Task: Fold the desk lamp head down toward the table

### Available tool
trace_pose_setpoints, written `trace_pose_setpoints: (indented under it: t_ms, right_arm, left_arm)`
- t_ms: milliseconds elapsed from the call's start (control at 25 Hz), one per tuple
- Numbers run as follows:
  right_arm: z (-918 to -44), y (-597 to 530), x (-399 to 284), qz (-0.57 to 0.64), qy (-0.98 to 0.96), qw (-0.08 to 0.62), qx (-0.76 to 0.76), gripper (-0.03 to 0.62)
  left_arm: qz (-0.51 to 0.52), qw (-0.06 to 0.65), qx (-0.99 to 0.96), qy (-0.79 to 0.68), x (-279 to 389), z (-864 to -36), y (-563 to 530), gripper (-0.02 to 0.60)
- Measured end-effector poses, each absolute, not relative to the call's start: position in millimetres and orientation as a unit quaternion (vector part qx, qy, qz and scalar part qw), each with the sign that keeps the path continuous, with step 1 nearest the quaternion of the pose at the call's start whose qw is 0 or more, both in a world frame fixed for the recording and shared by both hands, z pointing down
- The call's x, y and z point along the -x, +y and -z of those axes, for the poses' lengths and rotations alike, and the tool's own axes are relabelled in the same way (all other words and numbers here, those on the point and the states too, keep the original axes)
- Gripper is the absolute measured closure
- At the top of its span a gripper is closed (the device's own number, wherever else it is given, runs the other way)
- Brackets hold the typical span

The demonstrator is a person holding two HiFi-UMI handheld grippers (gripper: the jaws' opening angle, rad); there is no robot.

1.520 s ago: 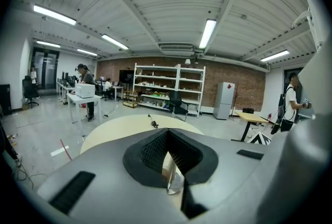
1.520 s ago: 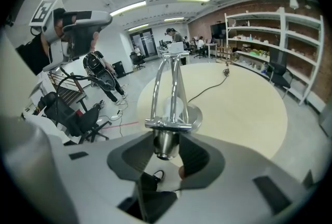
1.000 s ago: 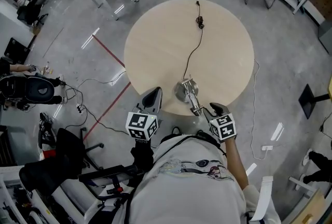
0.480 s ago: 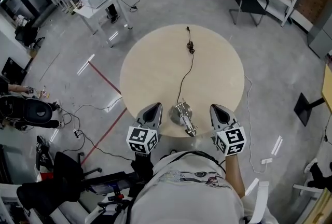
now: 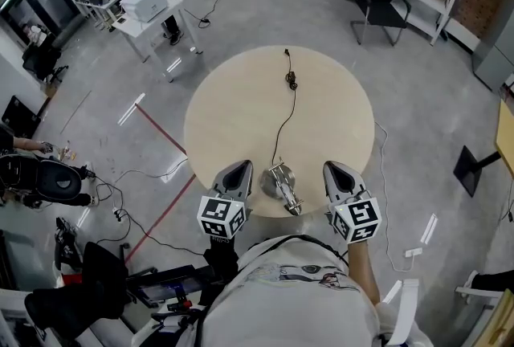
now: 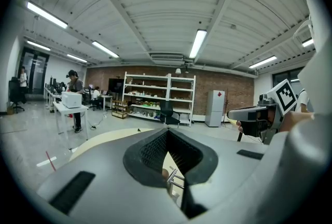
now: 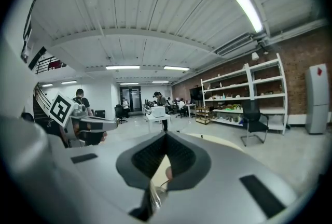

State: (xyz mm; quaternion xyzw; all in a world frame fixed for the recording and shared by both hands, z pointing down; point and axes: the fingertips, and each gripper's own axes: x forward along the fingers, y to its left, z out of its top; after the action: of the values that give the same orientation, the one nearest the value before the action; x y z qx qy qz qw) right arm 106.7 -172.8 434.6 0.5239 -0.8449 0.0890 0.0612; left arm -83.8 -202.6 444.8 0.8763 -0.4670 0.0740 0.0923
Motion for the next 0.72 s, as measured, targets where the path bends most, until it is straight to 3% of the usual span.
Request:
trace_pose_setpoints:
  t_ms: [720]
  right_arm:
    - [-426.5, -169.7, -105.2, -0.081, -0.84, 0.046, -0.534, 0.589]
  left_arm:
    - [-0.078, 0.095, -0.875, -0.468, 87.8, -446.5, -195.3, 0.581]
